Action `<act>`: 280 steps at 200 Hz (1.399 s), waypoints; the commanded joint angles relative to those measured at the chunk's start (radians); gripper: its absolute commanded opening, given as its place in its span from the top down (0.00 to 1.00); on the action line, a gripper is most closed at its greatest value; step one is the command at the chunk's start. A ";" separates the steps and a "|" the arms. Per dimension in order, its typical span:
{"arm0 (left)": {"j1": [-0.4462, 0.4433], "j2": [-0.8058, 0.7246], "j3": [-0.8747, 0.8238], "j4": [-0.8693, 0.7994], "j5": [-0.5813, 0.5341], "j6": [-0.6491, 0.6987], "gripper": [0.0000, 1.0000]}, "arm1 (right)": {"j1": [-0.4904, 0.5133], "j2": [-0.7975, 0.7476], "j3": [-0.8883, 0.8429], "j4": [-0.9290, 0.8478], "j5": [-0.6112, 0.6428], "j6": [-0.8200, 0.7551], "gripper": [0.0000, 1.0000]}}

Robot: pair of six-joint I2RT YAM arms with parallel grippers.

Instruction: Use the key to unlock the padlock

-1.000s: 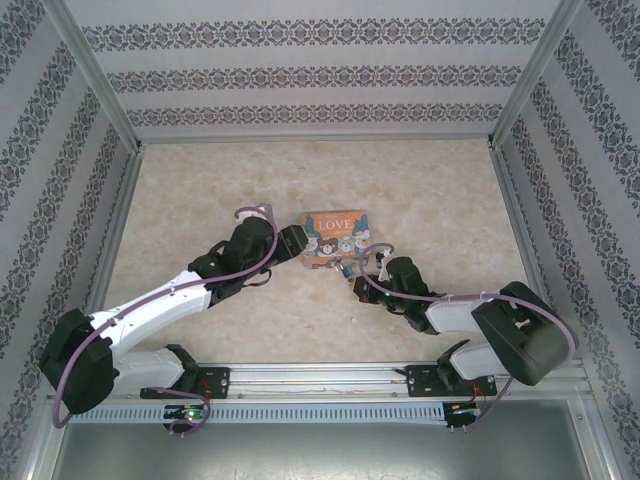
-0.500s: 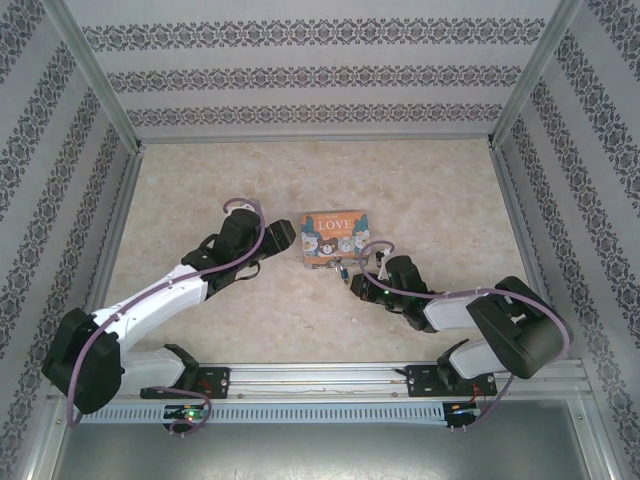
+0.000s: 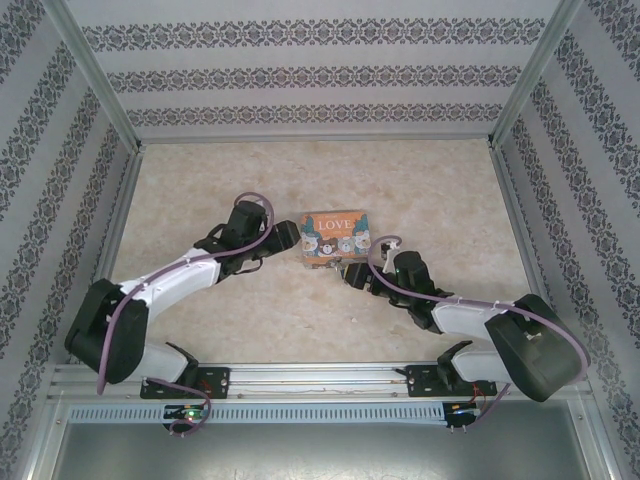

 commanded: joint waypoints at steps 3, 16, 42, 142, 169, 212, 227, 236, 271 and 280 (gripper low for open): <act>0.019 0.070 0.050 0.065 0.062 0.032 0.27 | -0.019 0.001 0.035 0.024 -0.054 -0.005 0.14; 0.024 0.117 0.079 0.077 0.101 0.033 0.27 | -0.027 0.001 0.039 0.032 -0.054 -0.003 0.11; 0.026 0.203 0.141 0.072 0.162 0.035 0.28 | -0.041 0.008 0.049 0.044 -0.062 -0.005 0.08; 0.024 0.319 0.142 0.039 0.250 -0.017 0.51 | -0.113 0.151 0.171 0.069 -0.177 -0.069 0.09; 0.022 0.294 0.103 0.029 0.241 -0.020 0.57 | -0.130 0.203 0.213 0.070 -0.204 -0.089 0.09; 0.008 0.248 0.042 0.024 0.230 -0.035 0.57 | -0.150 0.277 0.286 0.070 -0.258 -0.146 0.09; 0.002 0.239 0.023 0.028 0.225 -0.044 0.57 | -0.154 0.305 0.306 0.074 -0.273 -0.160 0.09; -0.001 0.233 0.013 0.031 0.223 -0.051 0.57 | -0.159 0.317 0.315 0.080 -0.282 -0.165 0.09; -0.004 0.211 0.000 0.032 0.213 -0.059 0.56 | -0.165 0.342 0.331 0.091 -0.296 -0.171 0.09; -0.003 0.209 0.003 0.034 0.215 -0.058 0.55 | -0.166 0.340 0.330 0.091 -0.296 -0.171 0.09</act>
